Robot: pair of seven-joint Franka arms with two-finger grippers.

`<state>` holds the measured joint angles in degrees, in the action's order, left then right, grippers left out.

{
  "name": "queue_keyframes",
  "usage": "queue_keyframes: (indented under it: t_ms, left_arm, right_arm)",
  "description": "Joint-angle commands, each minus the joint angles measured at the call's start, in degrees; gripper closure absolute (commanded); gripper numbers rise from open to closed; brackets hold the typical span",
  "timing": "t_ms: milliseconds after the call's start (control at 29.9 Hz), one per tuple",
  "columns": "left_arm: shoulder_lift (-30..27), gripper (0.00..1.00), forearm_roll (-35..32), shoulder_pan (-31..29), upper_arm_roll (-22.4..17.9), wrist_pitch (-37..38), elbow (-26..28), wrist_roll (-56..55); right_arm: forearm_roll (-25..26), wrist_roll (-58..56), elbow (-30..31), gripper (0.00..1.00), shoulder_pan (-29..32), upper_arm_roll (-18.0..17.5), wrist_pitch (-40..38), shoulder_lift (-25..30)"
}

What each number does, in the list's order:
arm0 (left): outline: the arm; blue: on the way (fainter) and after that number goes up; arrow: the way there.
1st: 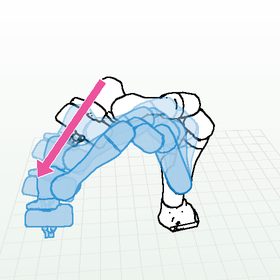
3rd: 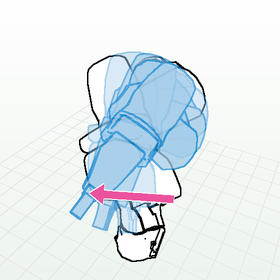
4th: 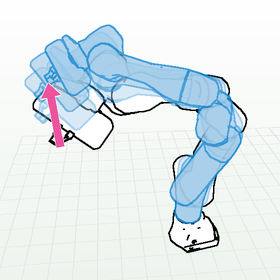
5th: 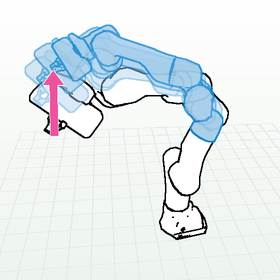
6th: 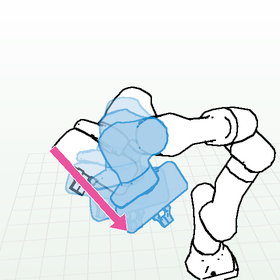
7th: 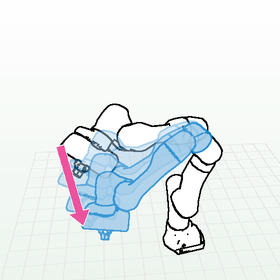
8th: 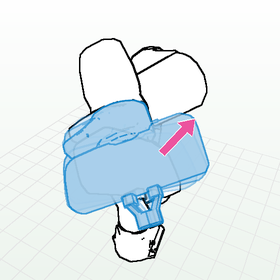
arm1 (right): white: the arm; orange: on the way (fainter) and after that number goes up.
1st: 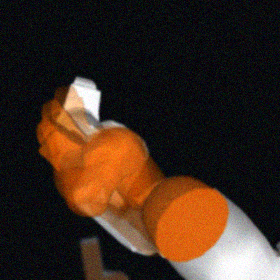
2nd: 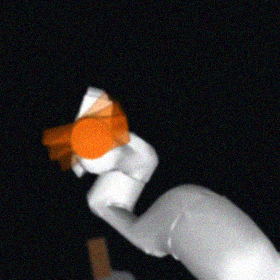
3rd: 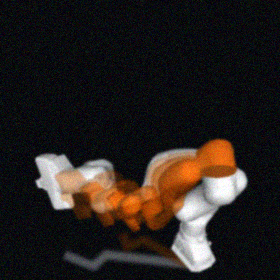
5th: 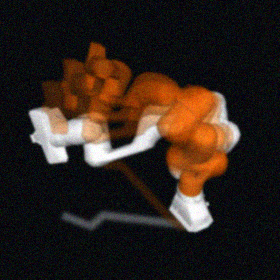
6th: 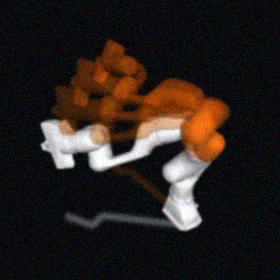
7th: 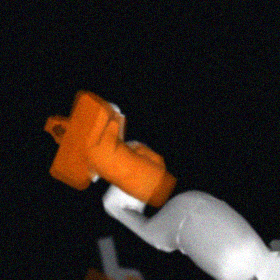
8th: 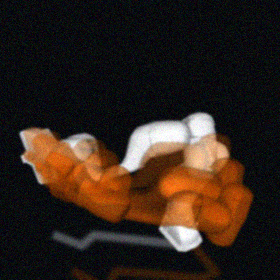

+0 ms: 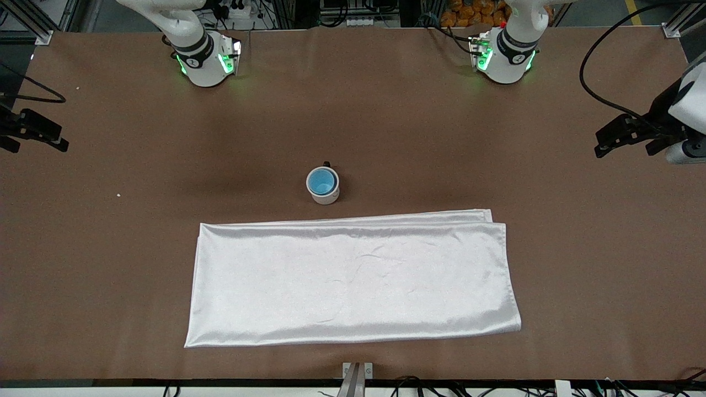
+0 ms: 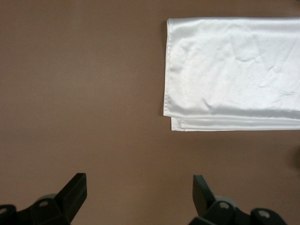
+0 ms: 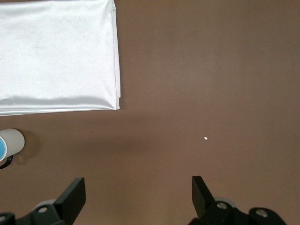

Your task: Place blue cup into white mug on table

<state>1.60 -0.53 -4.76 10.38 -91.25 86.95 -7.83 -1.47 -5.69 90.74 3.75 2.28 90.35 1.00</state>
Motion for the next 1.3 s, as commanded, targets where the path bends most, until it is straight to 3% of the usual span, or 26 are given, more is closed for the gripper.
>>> queue_keyframes:
  t_ms: [0, 1269]
  left_arm:
    - [-1.2, 0.00, -1.3, 0.5, -0.5, 0.6, 0.5, 1.6]
    - [-2.4, 0.00, -0.7, 0.3, -0.5, 2.4, 0.6, 1.8]
  right_arm:
    - [-0.8, -0.1, -0.1, 0.00, 0.8, -0.4, -0.8, 0.8]
    - [-0.7, -0.2, 0.0, 0.00, 0.8, -0.4, -0.8, 0.7]
